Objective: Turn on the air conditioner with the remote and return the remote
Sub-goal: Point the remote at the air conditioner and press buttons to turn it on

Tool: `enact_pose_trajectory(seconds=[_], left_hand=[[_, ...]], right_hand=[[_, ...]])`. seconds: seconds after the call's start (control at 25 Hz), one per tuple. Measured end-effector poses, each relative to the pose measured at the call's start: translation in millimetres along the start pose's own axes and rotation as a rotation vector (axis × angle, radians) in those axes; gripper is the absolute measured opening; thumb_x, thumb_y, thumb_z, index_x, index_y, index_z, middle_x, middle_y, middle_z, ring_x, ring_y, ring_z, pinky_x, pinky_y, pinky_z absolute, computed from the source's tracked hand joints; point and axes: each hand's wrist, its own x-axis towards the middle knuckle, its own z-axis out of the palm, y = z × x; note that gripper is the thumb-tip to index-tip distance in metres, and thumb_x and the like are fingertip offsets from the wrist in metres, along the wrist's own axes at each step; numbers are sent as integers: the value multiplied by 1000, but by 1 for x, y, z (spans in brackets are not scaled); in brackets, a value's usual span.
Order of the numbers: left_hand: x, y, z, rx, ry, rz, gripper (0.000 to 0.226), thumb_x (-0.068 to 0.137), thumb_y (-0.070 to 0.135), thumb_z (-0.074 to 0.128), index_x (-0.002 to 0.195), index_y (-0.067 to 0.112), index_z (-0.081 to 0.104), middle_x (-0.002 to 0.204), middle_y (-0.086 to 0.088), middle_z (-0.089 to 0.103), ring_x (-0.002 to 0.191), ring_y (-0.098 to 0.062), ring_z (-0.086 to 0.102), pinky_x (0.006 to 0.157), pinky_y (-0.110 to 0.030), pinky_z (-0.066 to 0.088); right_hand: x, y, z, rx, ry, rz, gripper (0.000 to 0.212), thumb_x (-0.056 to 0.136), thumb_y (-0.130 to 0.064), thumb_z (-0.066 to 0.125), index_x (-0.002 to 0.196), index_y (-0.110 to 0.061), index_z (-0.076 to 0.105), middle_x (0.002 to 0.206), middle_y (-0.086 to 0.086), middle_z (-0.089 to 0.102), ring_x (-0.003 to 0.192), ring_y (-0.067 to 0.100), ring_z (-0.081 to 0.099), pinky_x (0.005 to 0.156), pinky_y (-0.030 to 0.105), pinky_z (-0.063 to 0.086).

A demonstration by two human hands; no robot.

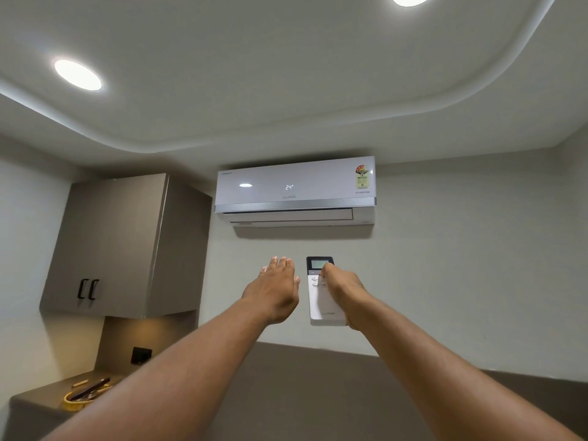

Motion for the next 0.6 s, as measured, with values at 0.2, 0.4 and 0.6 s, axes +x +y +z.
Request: enact_pose_trajectory(seconds=[0.2, 0.4, 0.6], left_hand=[[0, 2, -1, -2, -5, 4, 58, 103, 35, 17, 155, 9, 9, 165, -7, 6, 151, -21, 0, 121, -38, 5], [-2, -1, -1, -9, 0, 3, 58, 103, 34, 17, 155, 9, 9, 165, -7, 6, 151, -21, 0, 121, -38, 5], [-4, -2, -3, -7, 8, 3, 58, 103, 34, 18, 155, 10, 10, 165, -7, 7, 151, -21, 1, 121, -39, 6]], right_hand=[[-3, -3, 2, -18, -13, -5, 23, 84, -33, 45, 84, -15, 59, 81, 11, 65, 68, 28, 60, 56, 27, 44], [-6, -1, 1, -27, -17, -11, 25, 85, -33, 44, 92, -14, 60, 82, 11, 64, 70, 27, 59, 56, 27, 43], [-9, -5, 0, -9, -24, -4, 22, 82, -31, 44, 84, -14, 59, 82, 11, 65, 69, 29, 60, 57, 27, 45]])
